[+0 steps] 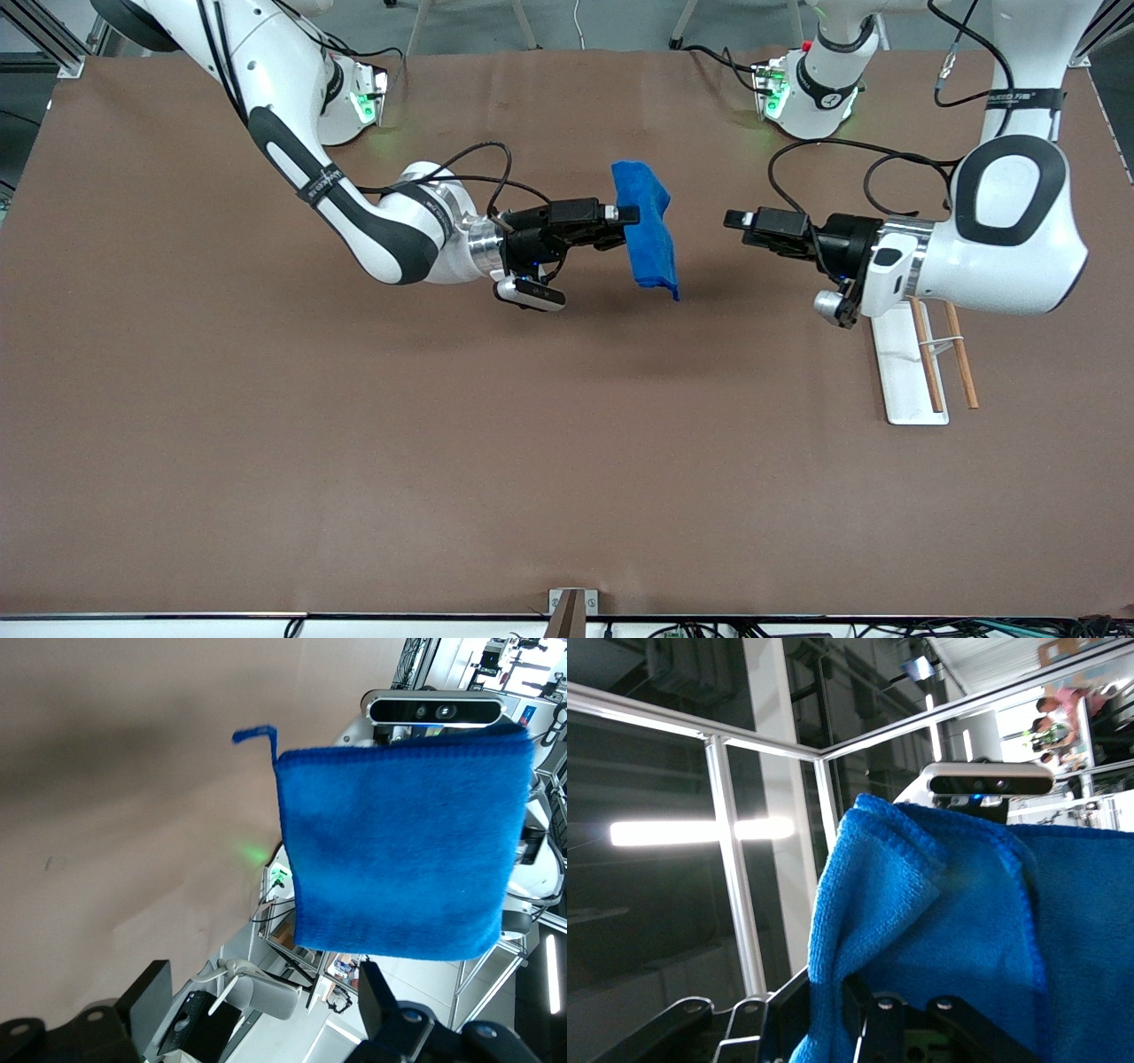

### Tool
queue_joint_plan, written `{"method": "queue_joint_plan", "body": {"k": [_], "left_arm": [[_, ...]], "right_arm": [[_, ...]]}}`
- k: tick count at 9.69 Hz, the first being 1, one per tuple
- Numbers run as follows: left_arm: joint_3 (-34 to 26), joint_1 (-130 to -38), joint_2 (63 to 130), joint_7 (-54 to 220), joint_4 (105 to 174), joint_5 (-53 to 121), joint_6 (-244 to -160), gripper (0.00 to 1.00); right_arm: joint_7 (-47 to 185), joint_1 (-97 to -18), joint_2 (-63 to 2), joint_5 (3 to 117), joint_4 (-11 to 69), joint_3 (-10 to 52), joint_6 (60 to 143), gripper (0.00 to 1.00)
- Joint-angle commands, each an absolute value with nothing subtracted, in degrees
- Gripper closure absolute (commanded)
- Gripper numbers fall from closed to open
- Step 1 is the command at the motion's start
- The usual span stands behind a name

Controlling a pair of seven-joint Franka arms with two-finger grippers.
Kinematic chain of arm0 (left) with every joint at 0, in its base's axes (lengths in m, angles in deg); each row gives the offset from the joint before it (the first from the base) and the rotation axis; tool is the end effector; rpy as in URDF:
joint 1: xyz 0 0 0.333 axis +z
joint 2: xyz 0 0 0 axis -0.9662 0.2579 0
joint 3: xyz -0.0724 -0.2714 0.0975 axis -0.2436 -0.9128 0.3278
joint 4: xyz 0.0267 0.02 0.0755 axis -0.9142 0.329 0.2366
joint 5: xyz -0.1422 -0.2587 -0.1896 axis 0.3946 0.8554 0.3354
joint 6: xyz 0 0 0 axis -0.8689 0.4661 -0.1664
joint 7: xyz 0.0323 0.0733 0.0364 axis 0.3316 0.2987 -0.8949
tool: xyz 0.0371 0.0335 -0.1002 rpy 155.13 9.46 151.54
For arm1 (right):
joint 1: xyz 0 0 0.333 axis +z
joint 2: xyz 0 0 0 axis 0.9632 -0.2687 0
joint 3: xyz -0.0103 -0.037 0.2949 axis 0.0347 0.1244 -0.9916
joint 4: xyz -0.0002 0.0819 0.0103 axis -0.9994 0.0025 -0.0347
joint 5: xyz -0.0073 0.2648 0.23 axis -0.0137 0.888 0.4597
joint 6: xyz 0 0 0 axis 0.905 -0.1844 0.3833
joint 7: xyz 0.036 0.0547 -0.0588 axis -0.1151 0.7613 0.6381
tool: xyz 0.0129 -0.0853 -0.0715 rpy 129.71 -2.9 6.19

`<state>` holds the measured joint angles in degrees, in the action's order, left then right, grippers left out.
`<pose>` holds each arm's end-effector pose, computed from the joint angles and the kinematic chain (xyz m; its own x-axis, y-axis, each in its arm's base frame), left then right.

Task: Right arm passes towel to left arm to hang
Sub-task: 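Close the left gripper on the towel beside the right gripper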

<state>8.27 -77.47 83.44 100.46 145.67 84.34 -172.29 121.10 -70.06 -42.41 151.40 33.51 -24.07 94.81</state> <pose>0.5090 -0.1751 0.4281 0.8978 -0.2789 -0.3410 0.1676 -0.4995 0.8500 0.4722 0.4419 0.3693 0.9849 -0.0296 -0.1706 -0.1341 0.4931 -0.8596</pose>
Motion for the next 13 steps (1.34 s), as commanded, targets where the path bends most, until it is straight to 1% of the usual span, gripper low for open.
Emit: {"method": "queue_joint_plan", "body": {"k": [1, 2, 4, 6, 9, 13], "left_arm": [[8.2, -80.1, 84.0, 102.3, 149.8, 88.2, -178.4, 0.14], [8.0, -81.5, 84.0, 102.4, 150.4, 89.9, -180.7, 0.14], [7.9, -83.0, 84.6, 106.1, 152.5, 92.0, -185.1, 0.14], [7.9, -82.8, 85.6, 110.5, 153.4, 94.0, -185.3, 0.14], [7.9, -81.7, 86.9, 119.4, 154.8, 103.6, -185.3, 0.14], [7.9, -81.7, 87.0, 132.2, 160.1, 113.6, -185.3, 0.14]], "right_arm": [[121.5, -69.6, -42.0, 152.5, 31.6, -25.9, 102.6, 0.99], [121.4, -69.5, -42.0, 152.5, 30.2, -26.7, 105.8, 0.99], [121.4, -69.6, -42.0, 152.5, 30.1, -27.1, 106.3, 0.99], [121.5, -69.6, -42.0, 152.5, 30.1, -27.1, 106.4, 0.99], [121.5, -69.5, -42.0, 152.6, 30.2, -27.1, 106.4, 0.99], [121.8, -69.5, -42.0, 152.6, 30.3, -27.1, 106.4, 0.99]]}}
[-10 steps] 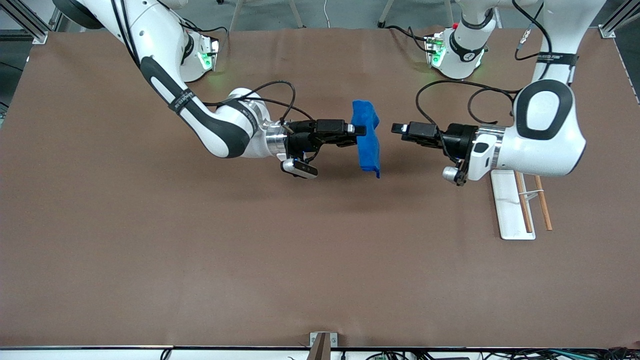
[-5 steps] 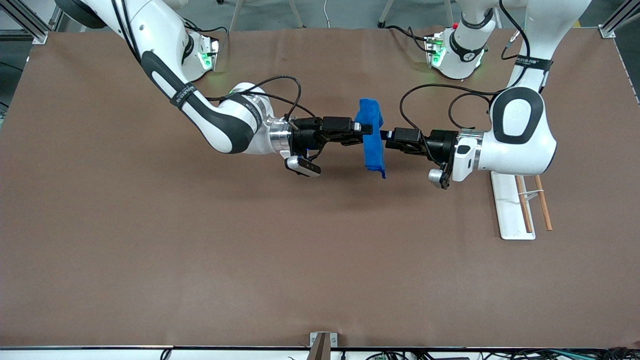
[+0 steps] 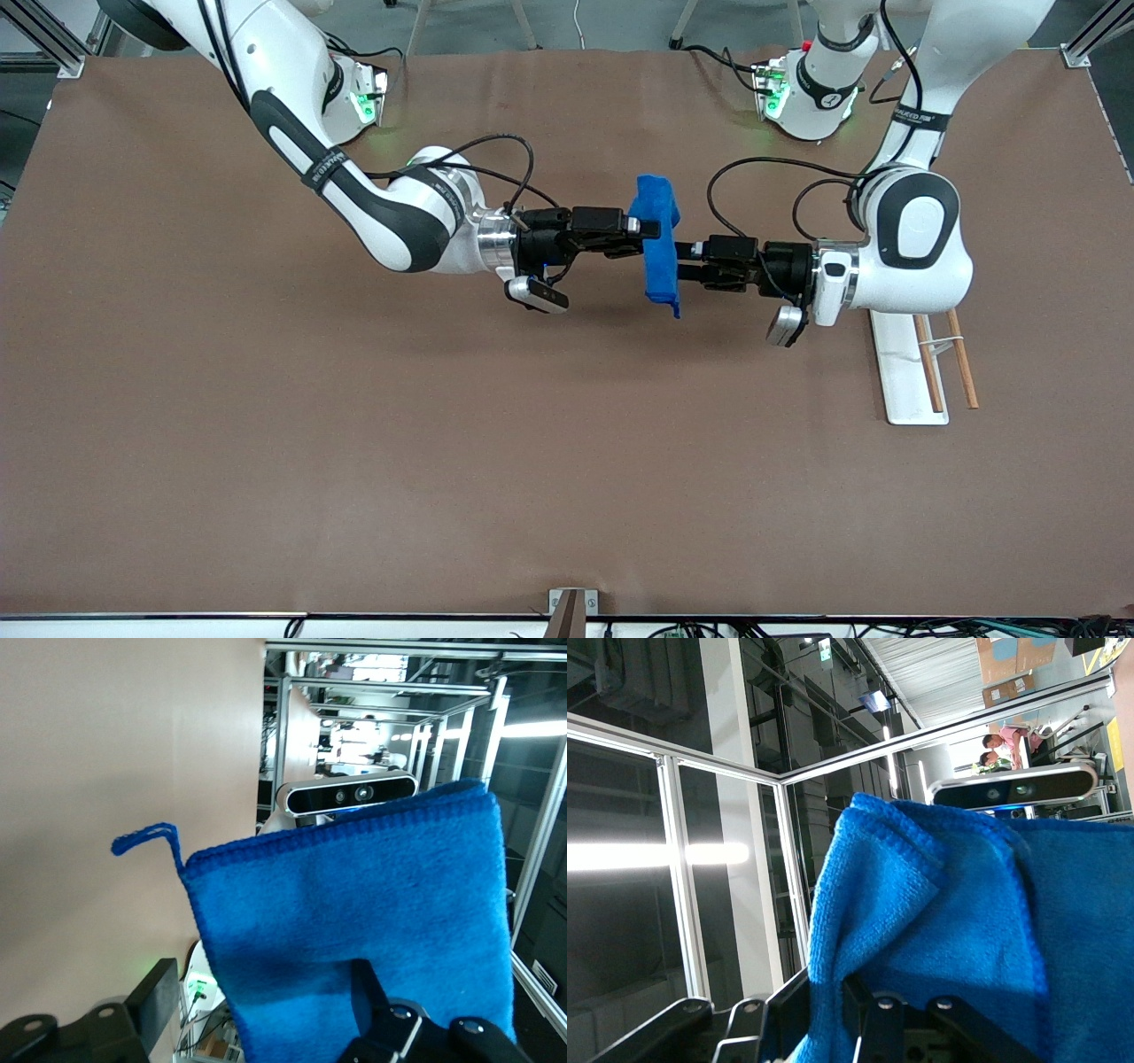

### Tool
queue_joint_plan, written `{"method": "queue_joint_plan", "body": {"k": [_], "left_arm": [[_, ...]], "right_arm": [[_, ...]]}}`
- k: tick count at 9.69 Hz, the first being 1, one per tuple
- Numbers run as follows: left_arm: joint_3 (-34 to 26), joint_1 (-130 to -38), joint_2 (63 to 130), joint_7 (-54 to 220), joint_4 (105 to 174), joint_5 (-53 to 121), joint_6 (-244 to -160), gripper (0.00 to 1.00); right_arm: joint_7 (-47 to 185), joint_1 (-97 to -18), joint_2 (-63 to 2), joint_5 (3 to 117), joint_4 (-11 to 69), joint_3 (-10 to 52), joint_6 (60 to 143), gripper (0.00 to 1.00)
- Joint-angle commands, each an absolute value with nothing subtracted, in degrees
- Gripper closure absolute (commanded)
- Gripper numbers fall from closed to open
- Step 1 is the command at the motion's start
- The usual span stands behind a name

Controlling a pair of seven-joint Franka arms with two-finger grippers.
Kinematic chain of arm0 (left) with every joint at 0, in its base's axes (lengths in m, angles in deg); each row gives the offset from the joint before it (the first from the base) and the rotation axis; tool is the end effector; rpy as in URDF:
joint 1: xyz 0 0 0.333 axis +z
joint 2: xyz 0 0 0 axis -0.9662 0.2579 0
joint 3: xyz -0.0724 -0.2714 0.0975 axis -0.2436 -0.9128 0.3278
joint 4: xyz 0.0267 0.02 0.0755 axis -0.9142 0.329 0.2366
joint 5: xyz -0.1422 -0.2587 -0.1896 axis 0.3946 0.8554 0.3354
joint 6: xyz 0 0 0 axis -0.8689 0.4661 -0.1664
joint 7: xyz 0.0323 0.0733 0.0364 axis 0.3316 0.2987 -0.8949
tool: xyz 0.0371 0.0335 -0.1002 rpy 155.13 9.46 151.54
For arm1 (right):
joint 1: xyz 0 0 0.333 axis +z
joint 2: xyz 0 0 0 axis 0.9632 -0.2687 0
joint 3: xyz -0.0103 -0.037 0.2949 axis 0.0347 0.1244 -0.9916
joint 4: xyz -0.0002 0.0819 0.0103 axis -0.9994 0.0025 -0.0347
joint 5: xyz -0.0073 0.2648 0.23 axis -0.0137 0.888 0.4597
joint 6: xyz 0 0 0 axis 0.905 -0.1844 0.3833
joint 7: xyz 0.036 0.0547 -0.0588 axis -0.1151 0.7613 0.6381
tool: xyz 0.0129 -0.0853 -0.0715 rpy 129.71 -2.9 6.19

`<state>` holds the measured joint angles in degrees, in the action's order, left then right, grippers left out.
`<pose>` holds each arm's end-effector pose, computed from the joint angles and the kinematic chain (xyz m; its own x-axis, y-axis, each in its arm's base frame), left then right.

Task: Right arm passes towel to left arm to hang
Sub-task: 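Close the left gripper on the towel beside the right gripper, then open the right gripper and pull it back from the towel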

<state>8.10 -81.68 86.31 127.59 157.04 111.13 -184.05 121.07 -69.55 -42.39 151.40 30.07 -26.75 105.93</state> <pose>0.5038 -0.2129 0.3563 0.9876 -0.1395 -0.0716 0.0533 -0.1310 0.9900 0.4737 0.4556 0.3793 0.9797 -0.0880 -0.1800 -0.1308 0.3997 -0.9073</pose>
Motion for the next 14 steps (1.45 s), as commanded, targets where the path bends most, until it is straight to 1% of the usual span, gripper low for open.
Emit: {"method": "queue_joint_plan", "body": {"k": [1, 3, 4, 5, 6, 7, 8, 13, 14], "left_arm": [[7.9, -82.2, 87.6, 134.6, 160.6, 116.0, -185.3, 0.14], [7.8, -82.3, 87.6, 136.7, 161.2, 119.5, -185.2, 0.14], [7.7, -82.2, 86.9, 138.3, 162.1, 121.6, -185.2, 0.17], [7.7, -82.2, 86.4, 139.3, 162.3, 122.4, -185.2, 0.37], [7.7, -81.9, 86.0, 139.4, 162.3, 122.5, -185.2, 0.66], [7.7, -81.7, 85.6, 139.4, 162.3, 122.5, -185.2, 0.89], [7.7, -81.7, 85.7, 139.5, 162.3, 122.5, -185.2, 0.99], [7.9, -82.2, 86.0, 139.5, 162.3, 121.4, -185.7, 1.0], [7.9, -82.0, 86.0, 139.4, 162.3, 120.5, -185.8, 1.0]], "right_arm": [[122.0, -69.5, -42.0, 152.6, 30.3, -27.1, 106.3, 0.99], [122.0, -69.5, -42.0, 152.6, 30.3, -27.1, 106.3, 0.99], [122.0, -69.5, -42.0, 152.6, 30.3, -27.1, 106.4, 0.99], [122.0, -69.4, -42.0, 152.6, 30.3, -27.1, 106.4, 0.99], [122.0, -69.4, -42.0, 152.6, 30.3, -27.1, 106.3, 0.99], [122.1, -69.4, -42.0, 152.6, 30.3, -27.1, 106.4, 0.99], [122.1, -69.4, -42.0, 152.6, 30.3, -27.1, 106.4, 0.99], [121.6, -69.5, -41.8, 152.6, 30.3, -27.1, 106.6, 0.98], [121.2, -69.6, -41.6, 152.6, 30.3, -27.2, 108.3, 0.95]]}}
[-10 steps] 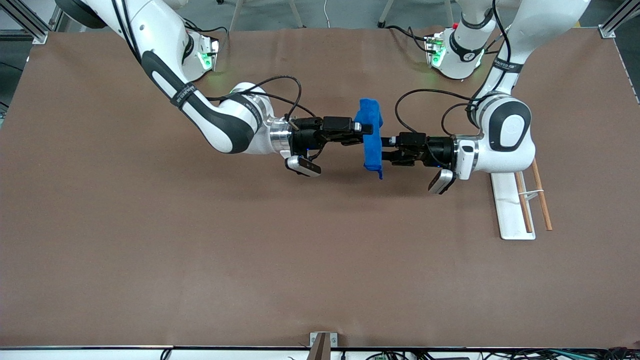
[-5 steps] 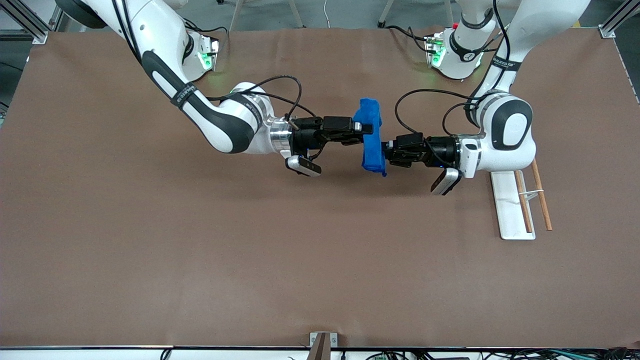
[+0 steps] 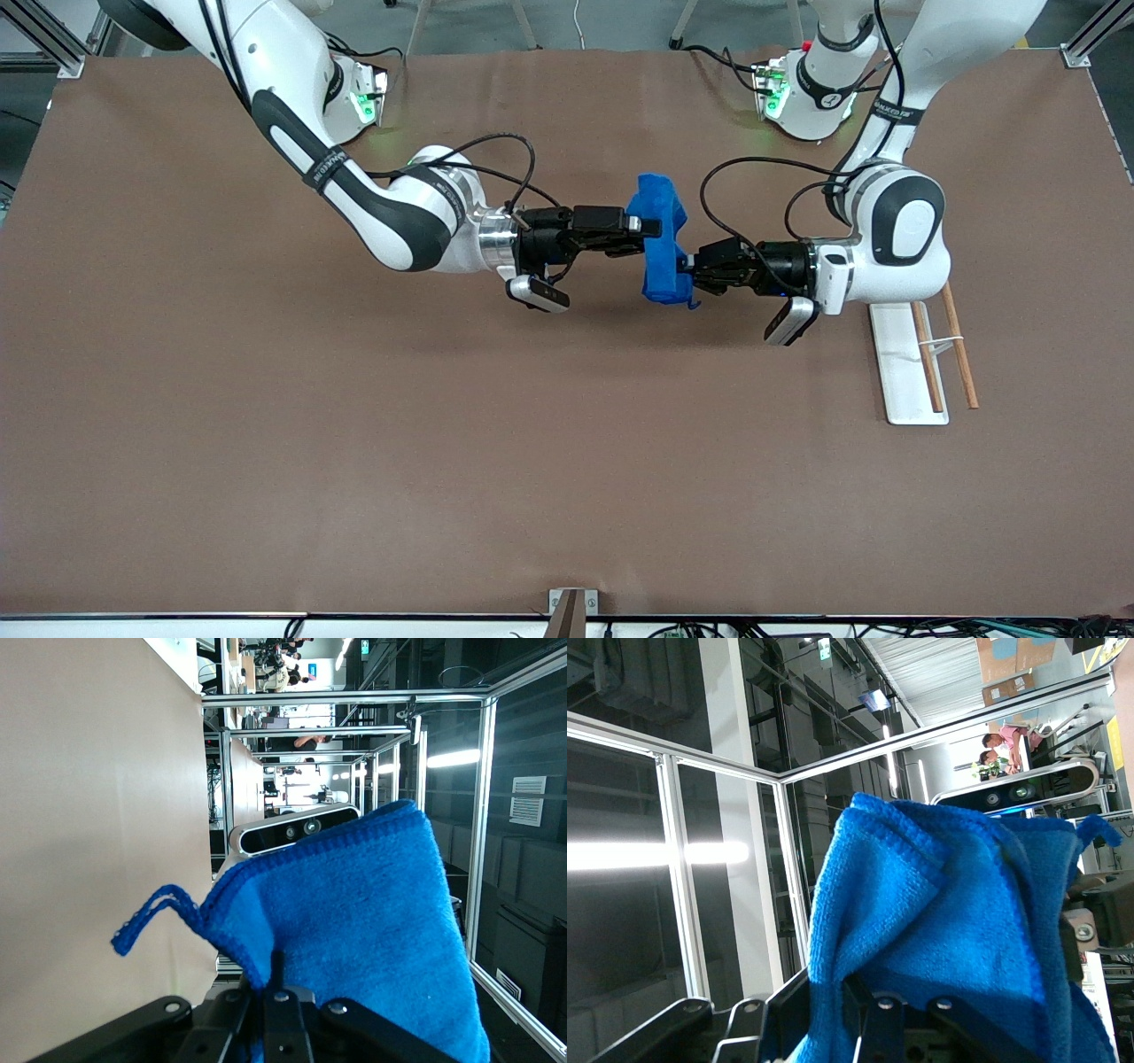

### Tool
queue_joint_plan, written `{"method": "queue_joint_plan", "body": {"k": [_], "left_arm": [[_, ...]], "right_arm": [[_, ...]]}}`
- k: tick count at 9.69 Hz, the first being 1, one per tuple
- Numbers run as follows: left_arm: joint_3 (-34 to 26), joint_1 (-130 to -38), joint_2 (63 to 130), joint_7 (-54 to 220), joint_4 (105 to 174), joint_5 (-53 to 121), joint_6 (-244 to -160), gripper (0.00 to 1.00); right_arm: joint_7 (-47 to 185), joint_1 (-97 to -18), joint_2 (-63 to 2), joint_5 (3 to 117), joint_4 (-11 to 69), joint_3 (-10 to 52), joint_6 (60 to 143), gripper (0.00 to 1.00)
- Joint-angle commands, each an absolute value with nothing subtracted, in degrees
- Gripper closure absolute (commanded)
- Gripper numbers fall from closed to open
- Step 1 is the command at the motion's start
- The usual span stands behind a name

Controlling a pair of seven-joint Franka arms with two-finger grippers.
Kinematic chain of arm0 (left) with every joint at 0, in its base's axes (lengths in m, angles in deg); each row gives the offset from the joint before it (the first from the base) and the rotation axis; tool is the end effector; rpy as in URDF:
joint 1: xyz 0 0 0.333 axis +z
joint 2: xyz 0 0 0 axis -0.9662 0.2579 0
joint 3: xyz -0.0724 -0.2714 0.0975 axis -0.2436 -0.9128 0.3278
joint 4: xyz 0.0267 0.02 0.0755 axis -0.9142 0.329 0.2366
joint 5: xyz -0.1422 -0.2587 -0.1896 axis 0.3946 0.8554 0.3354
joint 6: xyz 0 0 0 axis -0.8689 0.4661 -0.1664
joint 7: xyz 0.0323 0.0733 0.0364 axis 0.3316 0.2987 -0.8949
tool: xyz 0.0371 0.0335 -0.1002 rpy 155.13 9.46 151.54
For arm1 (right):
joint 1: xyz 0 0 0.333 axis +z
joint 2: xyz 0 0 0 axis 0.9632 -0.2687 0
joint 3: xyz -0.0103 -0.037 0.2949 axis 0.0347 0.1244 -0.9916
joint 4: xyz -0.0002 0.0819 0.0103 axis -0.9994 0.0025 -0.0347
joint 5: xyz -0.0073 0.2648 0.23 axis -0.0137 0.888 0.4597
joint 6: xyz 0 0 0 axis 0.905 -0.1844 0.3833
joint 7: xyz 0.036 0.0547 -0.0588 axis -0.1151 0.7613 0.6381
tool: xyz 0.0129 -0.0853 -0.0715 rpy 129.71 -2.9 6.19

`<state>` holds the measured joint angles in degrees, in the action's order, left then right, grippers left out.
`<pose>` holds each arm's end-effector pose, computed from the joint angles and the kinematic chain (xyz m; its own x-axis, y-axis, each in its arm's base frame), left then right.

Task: Right arm passes towel to left arm to hang
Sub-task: 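Open the right gripper and pull it back from the towel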

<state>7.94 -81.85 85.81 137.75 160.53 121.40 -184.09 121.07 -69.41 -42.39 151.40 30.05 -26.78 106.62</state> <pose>0.4996 -0.2148 0.3502 0.9988 -0.0361 0.0327 -0.0328 -0.0013 0.9995 0.4729 0.4563 0.3780 0.9790 -0.0912 -0.1823 -0.1333 0.3905 -0.9109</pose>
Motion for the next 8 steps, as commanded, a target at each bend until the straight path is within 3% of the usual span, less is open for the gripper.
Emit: {"method": "queue_joint_plan", "body": {"k": [1, 2, 5, 8], "left_arm": [[7.9, -81.9, 86.0, 139.2, 162.0, 119.2, -186.0, 1.0], [7.9, -82.0, 86.2, 139.1, 161.9, 117.6, -186.1, 1.0], [8.4, -81.6, 86.1, 138.0, 161.6, 113.5, -186.2, 1.0], [8.8, -81.6, 85.6, 127.5, 156.4, 101.6, -189.7, 1.0]], "right_arm": [[120.5, -69.9, -40.4, 152.7, 30.3, -28.7, 112.8, 0.21], [118.9, -71.8, -38.8, 152.5, 30.3, -29.9, 118.3, 0.0], [103.0, -76.0, -34.4, 135.5, 30.7, -28.9, 119.1, 0.0], [90.8, -76.4, -32.1, 113.7, 30.8, -19.9, 118.4, 0.0]]}}
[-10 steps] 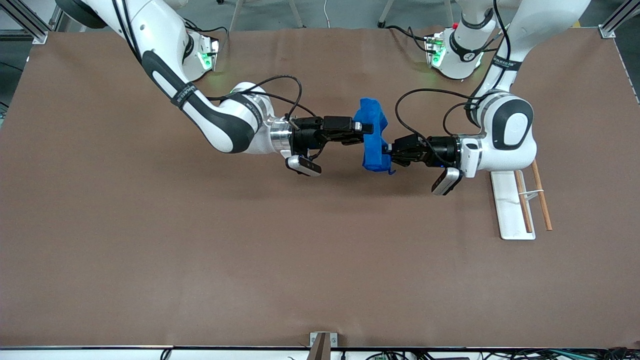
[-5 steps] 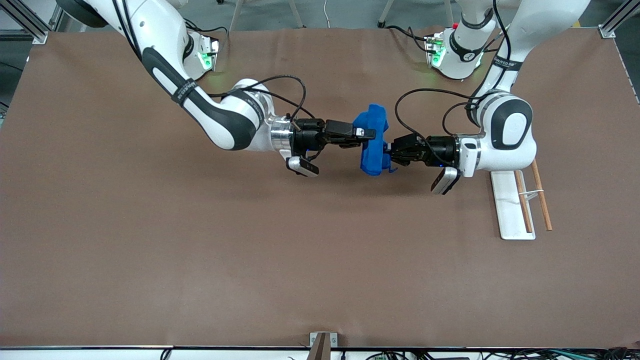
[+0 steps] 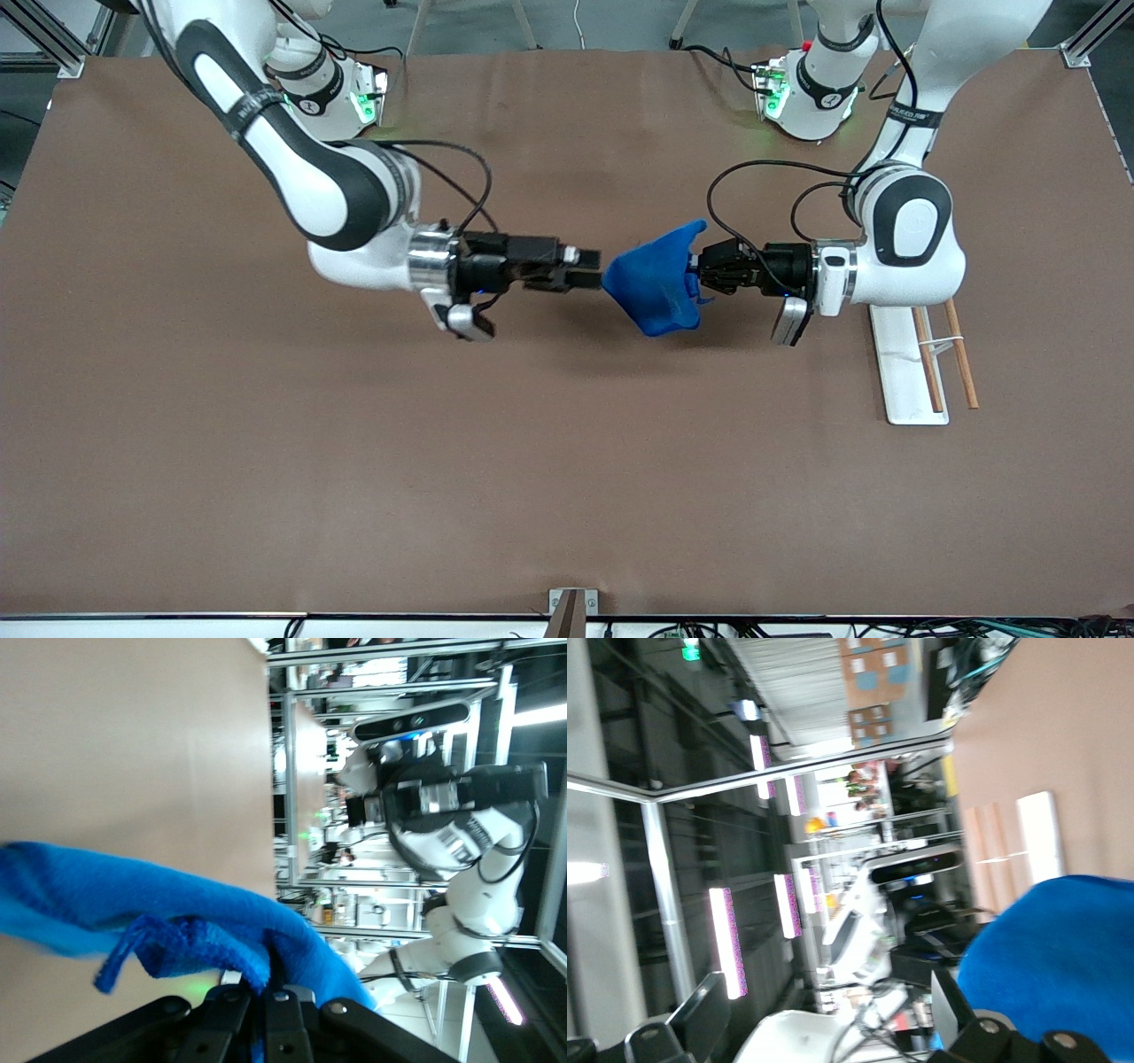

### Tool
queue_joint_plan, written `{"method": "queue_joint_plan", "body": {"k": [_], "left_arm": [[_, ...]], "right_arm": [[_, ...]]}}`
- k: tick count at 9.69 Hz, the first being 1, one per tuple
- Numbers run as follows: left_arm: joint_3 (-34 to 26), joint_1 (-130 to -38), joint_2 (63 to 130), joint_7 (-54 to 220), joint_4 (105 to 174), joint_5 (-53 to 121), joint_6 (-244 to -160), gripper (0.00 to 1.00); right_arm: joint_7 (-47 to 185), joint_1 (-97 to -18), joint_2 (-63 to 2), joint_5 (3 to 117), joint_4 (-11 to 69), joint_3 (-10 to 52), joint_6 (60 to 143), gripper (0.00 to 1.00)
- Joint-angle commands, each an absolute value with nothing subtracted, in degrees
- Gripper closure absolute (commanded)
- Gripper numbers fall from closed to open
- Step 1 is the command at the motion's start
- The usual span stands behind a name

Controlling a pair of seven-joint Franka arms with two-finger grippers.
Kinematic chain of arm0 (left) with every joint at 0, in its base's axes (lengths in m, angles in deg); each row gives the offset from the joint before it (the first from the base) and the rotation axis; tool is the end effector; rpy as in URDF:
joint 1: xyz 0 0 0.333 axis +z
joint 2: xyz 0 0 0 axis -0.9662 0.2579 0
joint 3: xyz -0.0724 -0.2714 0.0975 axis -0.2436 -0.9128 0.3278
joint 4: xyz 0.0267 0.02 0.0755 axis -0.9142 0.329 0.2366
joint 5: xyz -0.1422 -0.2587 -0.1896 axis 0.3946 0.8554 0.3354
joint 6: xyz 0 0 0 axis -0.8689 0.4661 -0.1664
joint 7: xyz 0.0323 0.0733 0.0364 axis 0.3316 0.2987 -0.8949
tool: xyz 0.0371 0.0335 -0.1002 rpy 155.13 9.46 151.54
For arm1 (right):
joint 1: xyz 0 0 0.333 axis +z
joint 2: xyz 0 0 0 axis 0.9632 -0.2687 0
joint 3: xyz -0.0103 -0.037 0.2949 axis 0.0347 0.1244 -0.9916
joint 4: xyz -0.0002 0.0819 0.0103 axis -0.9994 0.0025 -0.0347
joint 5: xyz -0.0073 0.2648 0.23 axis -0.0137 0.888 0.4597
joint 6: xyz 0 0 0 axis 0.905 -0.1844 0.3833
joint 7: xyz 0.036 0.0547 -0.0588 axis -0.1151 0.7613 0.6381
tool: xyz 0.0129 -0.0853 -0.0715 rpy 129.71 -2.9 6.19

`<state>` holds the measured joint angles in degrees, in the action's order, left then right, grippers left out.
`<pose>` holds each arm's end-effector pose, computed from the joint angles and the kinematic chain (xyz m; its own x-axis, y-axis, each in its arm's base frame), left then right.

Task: Right arm passes towel to left arm to hang
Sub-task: 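Carry the towel with the left gripper over the dowel rack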

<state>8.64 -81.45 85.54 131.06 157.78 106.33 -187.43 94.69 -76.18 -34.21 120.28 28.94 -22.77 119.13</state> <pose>0.5039 -0.1989 0.3488 0.9891 -0.1471 0.0024 -0.0354 -0.2220 0.9744 0.5386 0.3553 0.4127 0.9865 -0.1087 -0.1221 -0.1271 -0.0407 -0.9910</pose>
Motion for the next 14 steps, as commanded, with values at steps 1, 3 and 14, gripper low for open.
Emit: {"method": "queue_joint_plan", "body": {"k": [1, 3, 14], "left_arm": [[8.8, -81.3, 84.9, 124.0, 154.9, 96.5, -190.2, 1.0], [9.2, -78.2, 82.5, 119.0, 152.0, 82.7, -190.1, 1.0], [29.1, -75.5, 86.9, 120.4, 141.0, 42.2, -190.8, 1.0]], "right_arm": [[88.9, -76.3, -31.8, 106.1, 31.0, -17.0, 118.3, 0.0], [86.8, -76.3, -31.8, 92.5, 31.0, -11.5, 116.9, 0.0], [68.7, -75.9, -18.5, 28.9, 30.2, 19.5, 101.6, 0.0]]}}
